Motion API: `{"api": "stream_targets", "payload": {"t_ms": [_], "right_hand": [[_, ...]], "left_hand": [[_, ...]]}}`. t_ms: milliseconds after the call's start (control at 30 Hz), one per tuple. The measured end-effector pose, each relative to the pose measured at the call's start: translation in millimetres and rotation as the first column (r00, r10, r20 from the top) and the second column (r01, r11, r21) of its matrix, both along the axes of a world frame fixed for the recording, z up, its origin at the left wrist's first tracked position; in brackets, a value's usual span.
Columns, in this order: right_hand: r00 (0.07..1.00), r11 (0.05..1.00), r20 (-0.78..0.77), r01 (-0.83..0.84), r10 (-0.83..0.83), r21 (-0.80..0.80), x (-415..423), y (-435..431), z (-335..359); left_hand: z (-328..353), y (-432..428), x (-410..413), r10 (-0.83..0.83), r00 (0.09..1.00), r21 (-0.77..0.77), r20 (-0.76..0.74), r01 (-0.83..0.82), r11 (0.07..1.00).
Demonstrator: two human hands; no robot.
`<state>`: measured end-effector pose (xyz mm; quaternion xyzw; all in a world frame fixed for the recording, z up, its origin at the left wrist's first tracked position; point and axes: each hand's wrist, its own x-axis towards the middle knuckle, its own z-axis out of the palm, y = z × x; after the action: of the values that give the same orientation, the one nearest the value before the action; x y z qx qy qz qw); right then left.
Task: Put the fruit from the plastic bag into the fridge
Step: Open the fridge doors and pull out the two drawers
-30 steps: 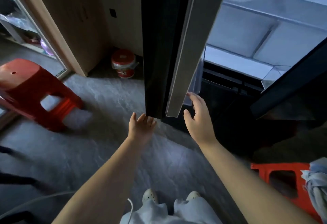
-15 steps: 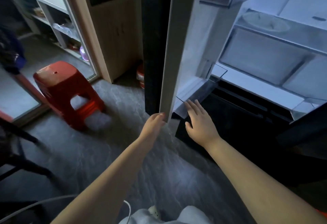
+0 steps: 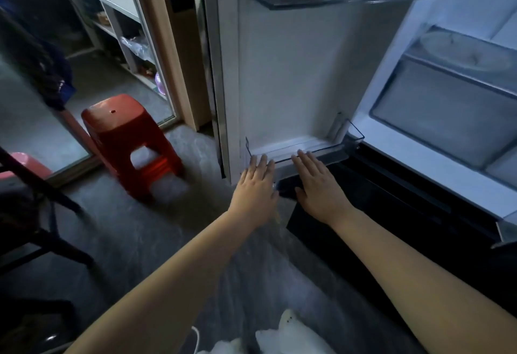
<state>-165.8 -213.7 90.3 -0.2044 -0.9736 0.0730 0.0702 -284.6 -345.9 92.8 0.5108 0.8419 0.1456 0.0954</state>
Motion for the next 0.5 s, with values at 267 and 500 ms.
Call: {"api": "stream_targets", "payload": {"t_ms": [267, 500], "right_hand": [[0.989, 0.989, 0.136, -0.071, 0.053, 0.131, -19.7, 71.2, -4.3], [0.995, 0.979, 0.067, -0.083, 0.072, 0.186, -37.4, 83.6, -27.6]], "left_hand": [[-8.1, 28.2, -32.8, 0.159, 0.973, -0.185, -0.169, -0.19, 0.964], [-14.7, 35.6, -41.0, 0.211, 0.944, -0.205, -0.255, -0.266, 0.942]]}}
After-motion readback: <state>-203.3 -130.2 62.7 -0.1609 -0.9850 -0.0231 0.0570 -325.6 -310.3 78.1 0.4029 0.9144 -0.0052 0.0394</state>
